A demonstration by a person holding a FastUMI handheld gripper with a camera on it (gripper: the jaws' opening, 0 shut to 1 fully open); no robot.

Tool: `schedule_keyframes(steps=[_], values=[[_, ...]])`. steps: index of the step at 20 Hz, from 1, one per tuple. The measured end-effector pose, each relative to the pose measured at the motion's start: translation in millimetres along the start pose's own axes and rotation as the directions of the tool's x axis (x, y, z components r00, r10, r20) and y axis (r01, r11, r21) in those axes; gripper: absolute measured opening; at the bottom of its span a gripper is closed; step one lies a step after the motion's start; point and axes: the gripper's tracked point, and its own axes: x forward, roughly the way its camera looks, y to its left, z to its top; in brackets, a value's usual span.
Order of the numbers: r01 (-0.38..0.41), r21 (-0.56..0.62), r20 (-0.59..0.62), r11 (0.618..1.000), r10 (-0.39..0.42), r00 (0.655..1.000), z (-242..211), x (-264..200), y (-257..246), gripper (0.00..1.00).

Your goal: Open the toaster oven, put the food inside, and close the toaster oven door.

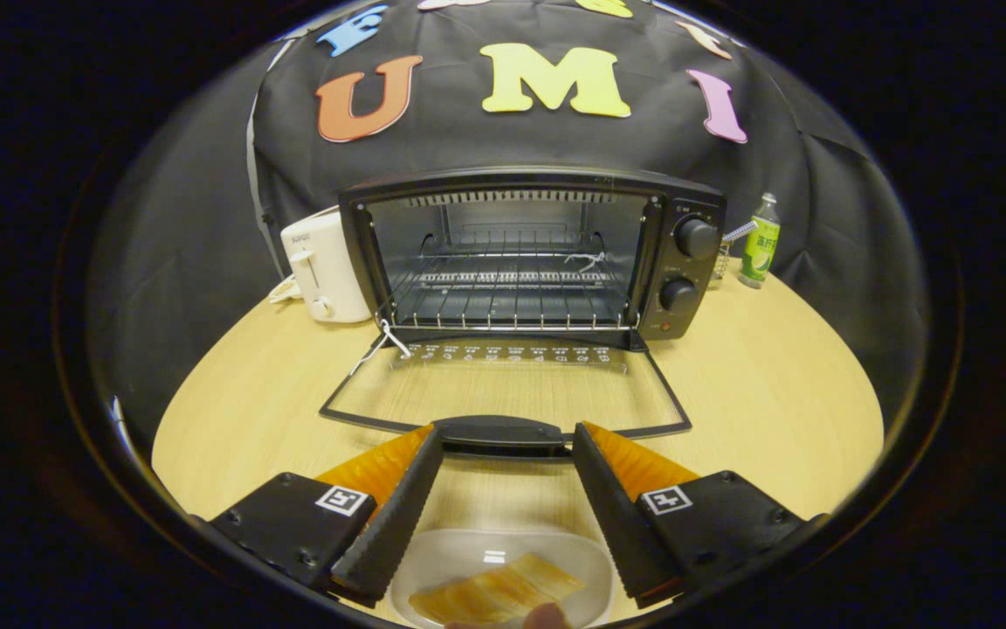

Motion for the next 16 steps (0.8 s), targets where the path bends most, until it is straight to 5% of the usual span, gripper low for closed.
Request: schedule_keyframes(steps=[5, 16], values=[[-0.01, -0.014, 0.048, 1.0, 0.011, 0.999, 7.5, -20.5, 4.7, 0.98], [-0.003, -0.005, 0.277, 1.0, 0.004, 0.961, 11.6, -146.2, 11.7, 1.0]])
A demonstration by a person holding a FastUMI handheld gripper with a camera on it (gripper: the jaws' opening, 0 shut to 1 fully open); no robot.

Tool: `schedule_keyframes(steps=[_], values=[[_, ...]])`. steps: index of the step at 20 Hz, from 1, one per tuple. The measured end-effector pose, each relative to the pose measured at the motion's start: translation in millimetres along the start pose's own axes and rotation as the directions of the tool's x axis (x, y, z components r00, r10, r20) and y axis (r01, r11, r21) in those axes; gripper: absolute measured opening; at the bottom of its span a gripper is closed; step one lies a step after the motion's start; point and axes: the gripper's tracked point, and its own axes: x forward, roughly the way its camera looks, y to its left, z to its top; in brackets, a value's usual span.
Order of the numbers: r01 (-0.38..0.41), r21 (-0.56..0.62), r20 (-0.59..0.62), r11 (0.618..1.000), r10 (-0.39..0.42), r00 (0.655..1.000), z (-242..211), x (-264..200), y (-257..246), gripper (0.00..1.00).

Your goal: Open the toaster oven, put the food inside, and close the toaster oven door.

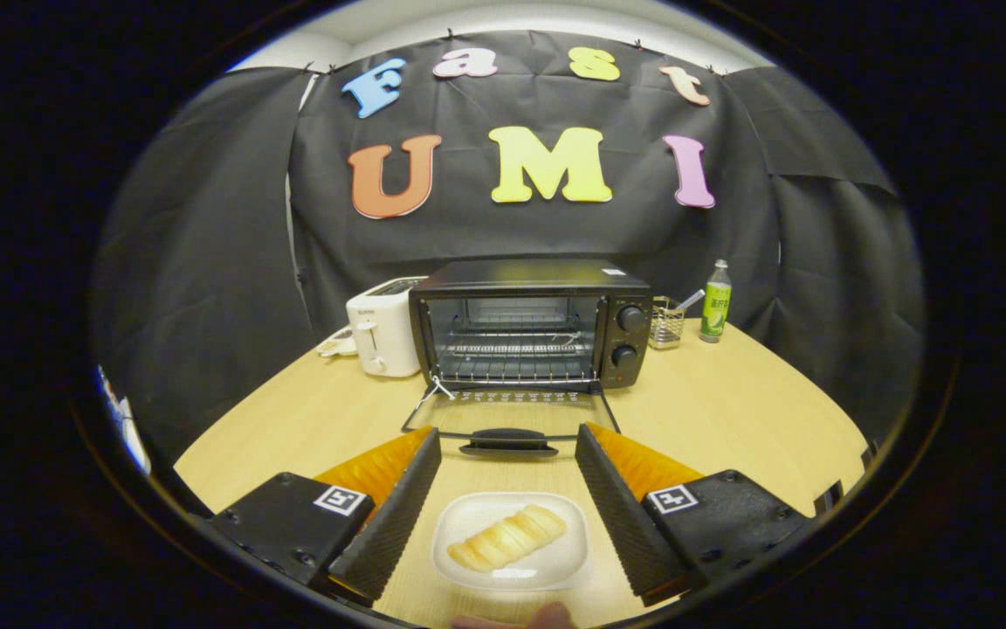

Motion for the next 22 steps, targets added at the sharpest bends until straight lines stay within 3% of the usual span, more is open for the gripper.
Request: schedule_keyframes(steps=[5, 8, 18, 22], values=[[0.035, 0.099, -0.029, 0.994, -0.032, 0.999, -36.9, -10.8, -3.3, 1.0], [0.068, 0.13, -0.118, 0.989, -0.053, 0.992, -76.5, -5.5, -5.3, 1.0], [0.124, 0.111, -0.273, 0.986, -0.09, 0.958, -129.4, 21.9, -2.7, 1.0], [0.116, 0.127, -0.316, 0.985, -0.07, 0.946, -140.8, 29.1, 1.6, 1.0]])
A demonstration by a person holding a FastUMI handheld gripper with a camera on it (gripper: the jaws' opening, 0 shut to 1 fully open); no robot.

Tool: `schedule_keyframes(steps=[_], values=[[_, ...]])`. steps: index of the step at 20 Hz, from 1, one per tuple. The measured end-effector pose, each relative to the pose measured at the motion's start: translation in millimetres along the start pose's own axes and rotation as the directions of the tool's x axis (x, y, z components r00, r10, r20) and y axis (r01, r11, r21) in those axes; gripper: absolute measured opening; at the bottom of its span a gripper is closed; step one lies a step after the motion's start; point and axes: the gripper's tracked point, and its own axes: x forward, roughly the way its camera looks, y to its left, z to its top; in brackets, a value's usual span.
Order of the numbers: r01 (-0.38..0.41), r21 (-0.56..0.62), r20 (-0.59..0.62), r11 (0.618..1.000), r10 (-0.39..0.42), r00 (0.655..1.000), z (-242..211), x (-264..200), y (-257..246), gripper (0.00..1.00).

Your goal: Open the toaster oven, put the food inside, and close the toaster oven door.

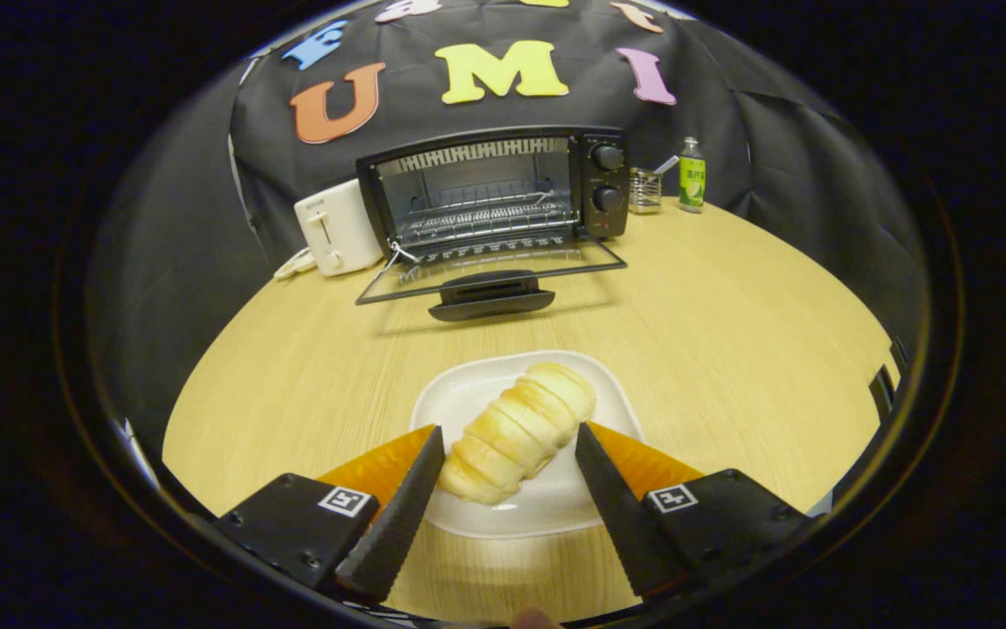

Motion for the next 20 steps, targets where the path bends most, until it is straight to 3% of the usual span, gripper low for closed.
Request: schedule_keyframes(steps=[2, 10, 14, 20], values=[[-0.012, 0.002, -0.016, 1.0, 0.012, 1.0, -1.9, 1.7, 0.8, 0.94], [-0.074, 0.059, -0.002, 0.996, 0.074, 0.997, 0.1, 0.0, 0.2, 0.42], [-0.089, 0.072, 0.046, 0.993, 0.086, 0.995, 12.6, -9.2, -1.8, 0.34], [-0.156, 0.125, 0.156, 0.98, 0.136, 0.978, 61.8, -35.1, 1.3, 0.33]])
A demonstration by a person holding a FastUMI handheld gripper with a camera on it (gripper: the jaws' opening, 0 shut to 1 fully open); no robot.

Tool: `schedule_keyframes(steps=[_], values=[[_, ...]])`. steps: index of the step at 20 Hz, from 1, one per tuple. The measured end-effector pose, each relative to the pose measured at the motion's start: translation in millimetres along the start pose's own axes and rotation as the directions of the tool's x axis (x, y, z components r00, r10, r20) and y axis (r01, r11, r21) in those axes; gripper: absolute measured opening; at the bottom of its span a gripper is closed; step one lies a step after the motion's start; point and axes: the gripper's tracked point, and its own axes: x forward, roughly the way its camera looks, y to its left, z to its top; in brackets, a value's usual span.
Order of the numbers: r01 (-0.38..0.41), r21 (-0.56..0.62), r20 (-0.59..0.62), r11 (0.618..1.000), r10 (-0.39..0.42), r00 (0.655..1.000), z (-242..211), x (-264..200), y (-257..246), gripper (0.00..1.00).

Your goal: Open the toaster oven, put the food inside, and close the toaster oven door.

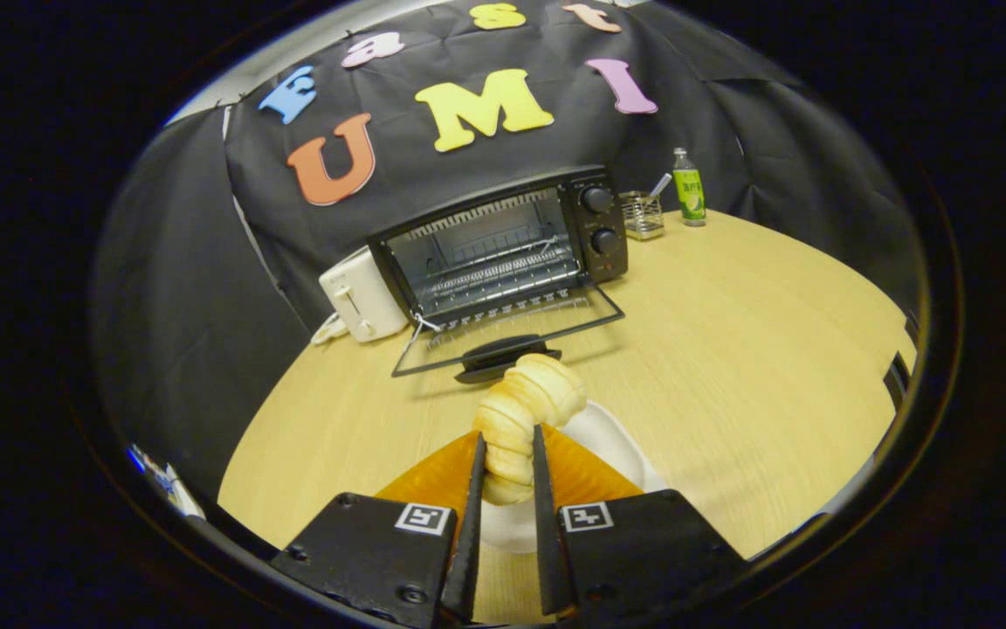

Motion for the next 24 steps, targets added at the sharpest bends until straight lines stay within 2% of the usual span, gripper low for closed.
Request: schedule_keyframes(steps=[4, 7, 11, 17, 20, 24], values=[[-0.056, 0.04, 0.048, 0.998, 0.054, 0.997, 45.9, 2.5, 18.8, 0.33], [-0.084, 0.015, 0.111, 0.996, 0.082, 0.99, 90.9, 11.1, 33.0, 0.33], [-0.09, 0.038, 0.127, 0.995, 0.085, 0.988, 136.4, 50.5, 37.3, 0.33], [-0.068, 0.086, 0.049, 0.994, 0.064, 0.997, 152.1, 141.6, 30.3, 0.33], [-0.045, 0.072, 0.034, 0.996, 0.043, 0.999, 155.1, 184.6, 32.0, 0.33], [-0.059, 0.085, 0.001, 0.995, 0.059, 0.998, 152.6, 230.1, 41.9, 0.33]])
